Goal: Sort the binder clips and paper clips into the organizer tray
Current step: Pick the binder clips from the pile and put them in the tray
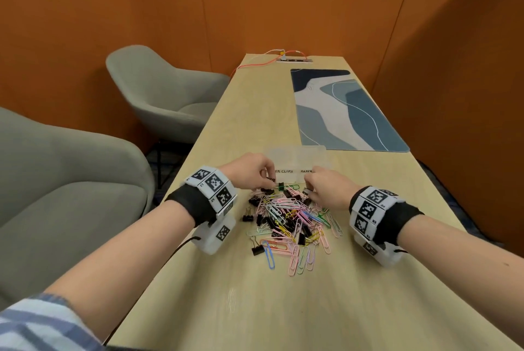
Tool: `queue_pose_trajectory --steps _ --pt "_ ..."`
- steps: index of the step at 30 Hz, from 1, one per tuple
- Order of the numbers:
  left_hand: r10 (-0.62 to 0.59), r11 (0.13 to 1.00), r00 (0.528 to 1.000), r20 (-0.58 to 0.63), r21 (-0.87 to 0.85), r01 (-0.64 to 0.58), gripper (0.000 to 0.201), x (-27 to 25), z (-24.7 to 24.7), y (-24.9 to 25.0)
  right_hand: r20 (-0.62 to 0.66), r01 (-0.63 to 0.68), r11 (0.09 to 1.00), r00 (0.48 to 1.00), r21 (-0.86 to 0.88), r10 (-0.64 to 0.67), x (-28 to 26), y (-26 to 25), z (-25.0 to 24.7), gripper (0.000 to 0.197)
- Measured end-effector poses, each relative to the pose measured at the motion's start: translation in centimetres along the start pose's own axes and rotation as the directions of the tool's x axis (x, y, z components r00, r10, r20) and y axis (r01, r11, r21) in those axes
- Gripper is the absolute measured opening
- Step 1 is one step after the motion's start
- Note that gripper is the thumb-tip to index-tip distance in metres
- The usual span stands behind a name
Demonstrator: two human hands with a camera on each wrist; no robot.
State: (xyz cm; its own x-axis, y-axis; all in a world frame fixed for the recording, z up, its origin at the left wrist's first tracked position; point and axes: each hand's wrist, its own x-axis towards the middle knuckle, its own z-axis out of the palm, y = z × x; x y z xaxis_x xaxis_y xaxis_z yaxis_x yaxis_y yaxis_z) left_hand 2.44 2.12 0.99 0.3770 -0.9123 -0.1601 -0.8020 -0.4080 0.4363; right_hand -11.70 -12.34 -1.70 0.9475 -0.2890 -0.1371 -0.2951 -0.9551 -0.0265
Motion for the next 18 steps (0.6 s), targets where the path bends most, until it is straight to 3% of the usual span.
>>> queue_pose_trajectory --steps 5,11,14,16,18 --pt "0.068 0.998 0.983 -0.168 0.015 -0.067 0.014 -0.2 -0.7 0.0 -0.052 -0.024 0.998 0.998 0.066 0.028 -0.6 1.0 -1.5 0.015" --pt "-0.022 0.940 0.994 -0.105 -0.341 -0.016 0.006 0.5 -2.1 -0.2 0.026 -0.050 0.978 0.999 0.200 0.046 -1.2 1.7 -4.0 0.009" --pt "-0.079 0.893 0.978 -0.191 -0.450 -0.016 0.006 1.4 -2.4 -0.1 0.027 -0.065 0.926 0.998 0.371 0.059 -0.9 2.2 -5.4 0.005" --pt "-0.127 0.913 0.943 -0.308 -0.407 -0.010 0.006 2.4 -2.3 0.0 0.010 -0.071 0.857 0.997 0.510 0.076 -0.1 2.2 -6.5 0.008" --pt "-0.133 0.966 0.910 -0.394 -0.255 0.031 0.008 3.4 -2.0 -0.1 -0.063 -0.066 0.780 0.989 0.622 0.134 1.4 1.8 -7.4 0.007"
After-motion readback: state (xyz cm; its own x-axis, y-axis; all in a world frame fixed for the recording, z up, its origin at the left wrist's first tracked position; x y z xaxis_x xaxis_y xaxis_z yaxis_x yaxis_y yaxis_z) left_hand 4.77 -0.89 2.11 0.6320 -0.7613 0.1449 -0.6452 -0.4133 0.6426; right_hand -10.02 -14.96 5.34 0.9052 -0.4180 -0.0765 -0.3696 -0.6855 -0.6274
